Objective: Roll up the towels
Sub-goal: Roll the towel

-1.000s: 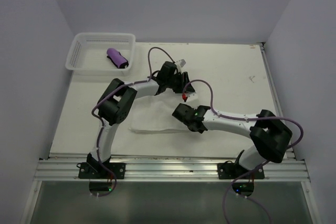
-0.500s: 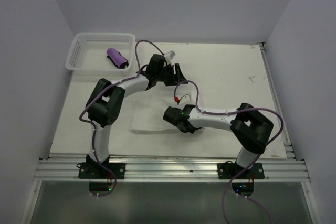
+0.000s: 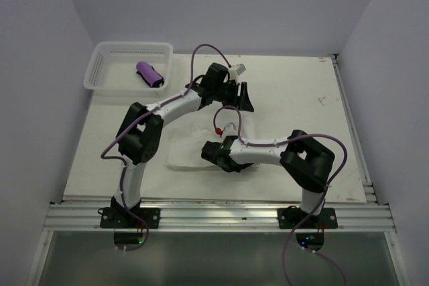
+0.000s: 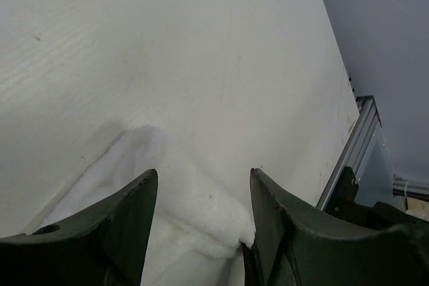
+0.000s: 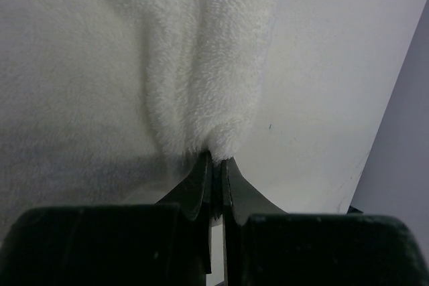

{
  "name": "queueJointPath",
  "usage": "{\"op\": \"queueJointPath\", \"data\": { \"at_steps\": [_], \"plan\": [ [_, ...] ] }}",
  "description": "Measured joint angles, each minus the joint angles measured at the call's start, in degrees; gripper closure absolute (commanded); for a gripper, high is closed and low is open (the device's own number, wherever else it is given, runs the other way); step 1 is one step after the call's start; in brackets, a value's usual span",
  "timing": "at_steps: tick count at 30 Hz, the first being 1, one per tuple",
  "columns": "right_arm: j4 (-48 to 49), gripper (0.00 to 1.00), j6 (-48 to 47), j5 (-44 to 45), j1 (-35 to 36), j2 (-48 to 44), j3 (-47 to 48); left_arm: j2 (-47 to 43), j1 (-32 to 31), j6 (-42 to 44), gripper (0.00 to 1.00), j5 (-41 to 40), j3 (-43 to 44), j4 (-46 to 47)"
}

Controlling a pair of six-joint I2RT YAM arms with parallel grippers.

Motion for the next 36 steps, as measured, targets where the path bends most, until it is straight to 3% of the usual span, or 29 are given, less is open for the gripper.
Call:
{"op": "queueJointPath", "data": {
  "at_steps": [15,36],
  "plan": [
    [-0.2,1.0,0.2,0.9,0.3,1.1,0.2,7.0,-4.5,7.7,0.43,-7.7,8.2,-15.1],
    [-2.4,1.0,-0.1,0.9,0.7,4.0,2.3,15.1,-6.6,8.9,0.47,-12.0,16.5,-18.8]
  ]
}}
